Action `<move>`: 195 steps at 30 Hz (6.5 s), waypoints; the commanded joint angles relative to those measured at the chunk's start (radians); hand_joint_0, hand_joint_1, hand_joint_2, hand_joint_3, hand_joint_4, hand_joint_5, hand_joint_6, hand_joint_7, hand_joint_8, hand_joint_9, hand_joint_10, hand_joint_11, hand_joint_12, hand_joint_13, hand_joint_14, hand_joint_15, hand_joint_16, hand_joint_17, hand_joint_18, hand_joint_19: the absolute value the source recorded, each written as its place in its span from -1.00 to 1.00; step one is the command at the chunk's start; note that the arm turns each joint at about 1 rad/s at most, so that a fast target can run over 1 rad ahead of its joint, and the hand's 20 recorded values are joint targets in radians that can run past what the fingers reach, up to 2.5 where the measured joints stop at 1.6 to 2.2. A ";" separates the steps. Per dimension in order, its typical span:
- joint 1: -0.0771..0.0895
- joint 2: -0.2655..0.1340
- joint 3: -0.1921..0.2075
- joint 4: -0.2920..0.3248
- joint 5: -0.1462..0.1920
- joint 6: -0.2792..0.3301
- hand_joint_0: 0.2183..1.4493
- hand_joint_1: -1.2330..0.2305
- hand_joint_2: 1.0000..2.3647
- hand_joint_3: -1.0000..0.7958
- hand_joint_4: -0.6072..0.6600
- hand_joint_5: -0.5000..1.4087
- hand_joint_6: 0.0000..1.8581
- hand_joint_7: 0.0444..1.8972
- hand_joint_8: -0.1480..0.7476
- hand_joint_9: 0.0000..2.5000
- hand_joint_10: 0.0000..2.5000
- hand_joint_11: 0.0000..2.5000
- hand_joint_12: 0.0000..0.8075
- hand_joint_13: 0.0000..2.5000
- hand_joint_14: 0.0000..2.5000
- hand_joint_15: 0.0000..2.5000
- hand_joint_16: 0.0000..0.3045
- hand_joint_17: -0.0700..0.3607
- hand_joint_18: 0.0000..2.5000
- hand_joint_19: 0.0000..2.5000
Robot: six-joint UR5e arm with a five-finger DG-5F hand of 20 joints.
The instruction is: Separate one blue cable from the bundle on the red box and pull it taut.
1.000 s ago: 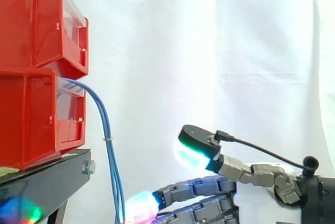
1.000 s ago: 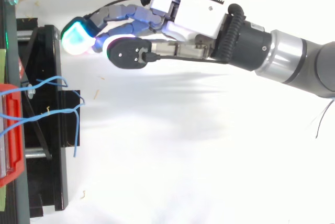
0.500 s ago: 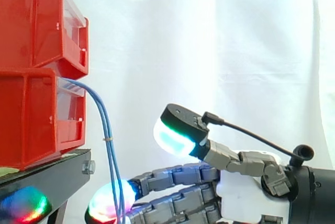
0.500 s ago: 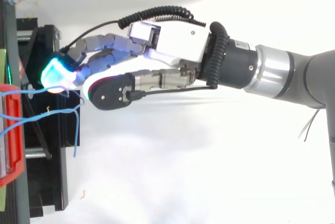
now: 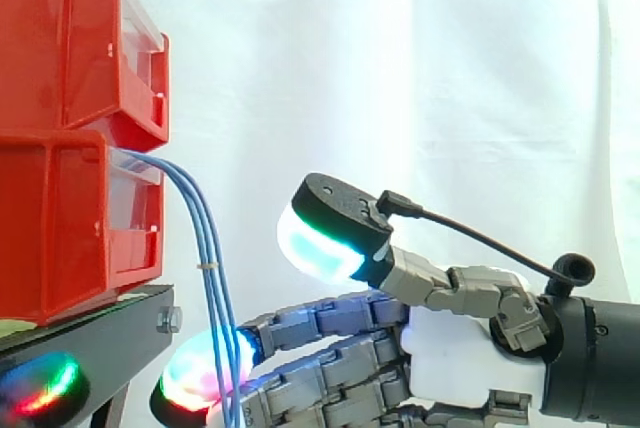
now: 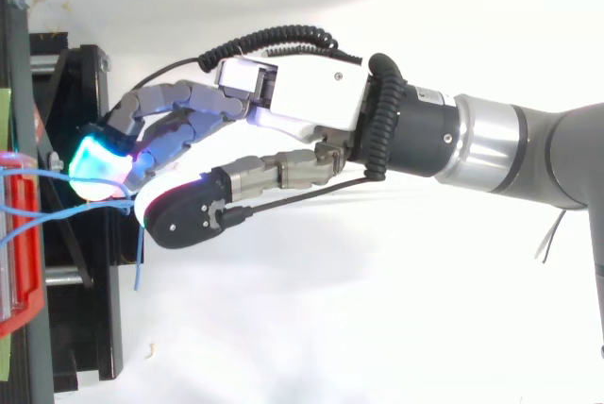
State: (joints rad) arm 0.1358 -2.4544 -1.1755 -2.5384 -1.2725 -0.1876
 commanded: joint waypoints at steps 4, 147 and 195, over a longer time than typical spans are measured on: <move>0.004 0.000 0.000 0.001 -0.001 0.004 -0.51 -0.11 -1.00 -0.44 0.49 -0.55 -0.46 -0.02 -0.10 -0.35 -0.99 -0.80 -0.03 -0.48 -0.99 -0.73 -0.66 -0.14 -0.64 -0.68; 0.033 0.115 0.008 -0.244 -0.077 0.037 -0.41 -0.24 -0.99 -0.32 0.01 -0.56 -0.02 -0.24 -0.05 -0.17 -0.98 -0.59 0.01 -0.31 -0.99 -0.63 -0.65 -0.13 -0.36 -0.57; 0.008 0.172 0.008 -0.333 -0.111 0.036 -0.61 0.13 -1.00 -0.44 -0.15 -0.51 -0.10 -0.09 0.00 0.13 -0.98 -0.59 0.14 -0.04 -0.99 -0.60 -0.57 0.01 -0.06 -0.54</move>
State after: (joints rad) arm 0.1472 -2.2862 -1.1673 -2.8715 -1.3810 -0.1525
